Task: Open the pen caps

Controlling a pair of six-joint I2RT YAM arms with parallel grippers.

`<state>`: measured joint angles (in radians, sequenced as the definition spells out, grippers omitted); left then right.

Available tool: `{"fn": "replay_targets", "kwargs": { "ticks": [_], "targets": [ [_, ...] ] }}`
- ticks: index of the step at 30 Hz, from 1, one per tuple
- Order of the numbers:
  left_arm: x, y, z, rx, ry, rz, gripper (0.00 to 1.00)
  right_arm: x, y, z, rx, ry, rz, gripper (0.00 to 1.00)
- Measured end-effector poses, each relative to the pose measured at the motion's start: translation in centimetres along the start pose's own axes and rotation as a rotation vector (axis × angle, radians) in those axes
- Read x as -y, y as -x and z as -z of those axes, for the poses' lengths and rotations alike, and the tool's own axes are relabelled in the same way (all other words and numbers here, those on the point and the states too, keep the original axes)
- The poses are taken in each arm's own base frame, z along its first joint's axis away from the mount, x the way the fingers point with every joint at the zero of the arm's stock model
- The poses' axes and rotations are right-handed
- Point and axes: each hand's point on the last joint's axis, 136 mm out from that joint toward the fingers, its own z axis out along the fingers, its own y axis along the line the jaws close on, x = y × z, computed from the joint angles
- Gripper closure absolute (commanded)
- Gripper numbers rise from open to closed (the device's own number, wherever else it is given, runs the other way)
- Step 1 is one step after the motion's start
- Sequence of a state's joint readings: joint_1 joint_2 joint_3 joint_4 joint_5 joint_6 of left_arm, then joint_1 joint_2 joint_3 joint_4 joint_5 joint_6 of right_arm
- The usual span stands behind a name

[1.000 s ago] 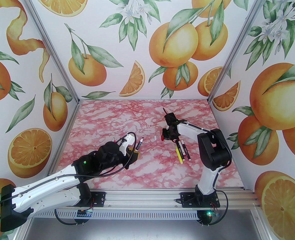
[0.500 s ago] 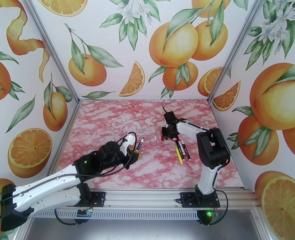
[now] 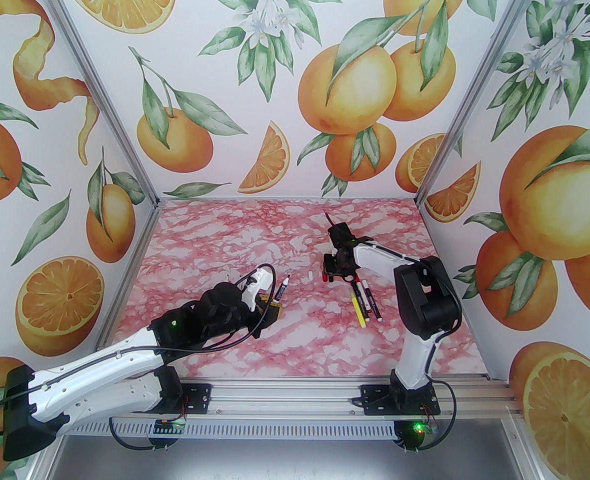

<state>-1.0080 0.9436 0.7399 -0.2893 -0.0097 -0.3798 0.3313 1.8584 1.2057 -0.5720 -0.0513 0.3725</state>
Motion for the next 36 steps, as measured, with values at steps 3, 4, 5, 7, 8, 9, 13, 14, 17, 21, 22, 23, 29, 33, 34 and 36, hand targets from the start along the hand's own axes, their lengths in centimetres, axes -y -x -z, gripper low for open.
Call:
{"fn": "replay_targets", "kwargs": {
  "ticks": [3, 4, 5, 7, 8, 9, 13, 14, 17, 21, 22, 23, 29, 33, 34, 36],
  "targets": [
    [-0.8, 0.0, 0.0, 0.005, 0.045, 0.013, 0.97, -0.1, 0.0, 1.5, 0.029, 0.012, 0.003, 0.7],
    [-1.2, 0.0, 0.0, 0.005, 0.065, 0.014, 0.97, -0.2, 0.0, 2.1, 0.042, 0.018, 0.005, 0.69],
    [-1.4, -0.1, 0.1, 0.004, 0.079, 0.017, 0.97, -0.3, -0.1, 2.6, 0.053, 0.023, 0.008, 0.68],
    [-2.2, -0.4, 0.1, 0.004, 0.116, 0.031, 0.97, -0.6, -0.5, 3.9, 0.076, 0.035, 0.018, 0.66],
    [-2.5, -0.6, 0.1, -0.001, 0.135, 0.036, 0.97, -0.9, -0.7, 4.4, 0.086, 0.042, 0.026, 0.64],
    [-3.0, -0.9, 0.1, -0.005, 0.156, 0.04, 0.96, -1.2, -1.1, 5.1, 0.097, 0.051, 0.037, 0.62],
    [-4.5, -1.8, 0.1, -0.031, 0.24, 0.072, 0.96, -2.8, -2.8, 7.7, 0.152, 0.101, 0.085, 0.53],
    [-4.8, -2.0, 0.0, -0.035, 0.254, 0.077, 0.96, -2.9, -3.0, 7.9, 0.156, 0.106, 0.087, 0.52],
    [-5.7, -2.9, -0.3, -0.064, 0.303, 0.092, 0.96, -3.7, -3.7, 9.1, 0.178, 0.142, 0.102, 0.45],
    [-7.2, -4.3, -1.0, -0.11, 0.373, 0.135, 0.96, -4.8, -4.8, 11.4, 0.241, 0.211, 0.119, 0.26],
    [-7.9, -5.0, -1.6, -0.133, 0.403, 0.154, 0.96, -5.0, -5.8, 12.3, 0.247, 0.235, 0.129, 0.23],
    [-8.5, -5.7, -2.0, -0.157, 0.426, 0.166, 0.97, -5.2, -6.6, 13.4, 0.264, 0.262, 0.138, 0.18],
    [-11.8, -8.8, -3.5, -0.259, 0.546, 0.225, 0.97, -6.6, -7.4, 19.8, 0.406, 0.425, 0.164, 0.0],
    [-13.2, -9.6, -4.0, -0.282, 0.591, 0.241, 0.97, -6.9, -8.5, 21.6, 0.433, 0.492, 0.182, 0.0],
    [-13.6, -9.7, -4.1, -0.286, 0.603, 0.244, 0.97, -6.9, -8.8, 22.2, 0.441, 0.508, 0.187, 0.0],
    [-14.3, -10.0, -4.3, -0.294, 0.623, 0.251, 0.97, -7.1, -9.1, 23.2, 0.459, 0.54, 0.197, 0.0]
  ]
}}
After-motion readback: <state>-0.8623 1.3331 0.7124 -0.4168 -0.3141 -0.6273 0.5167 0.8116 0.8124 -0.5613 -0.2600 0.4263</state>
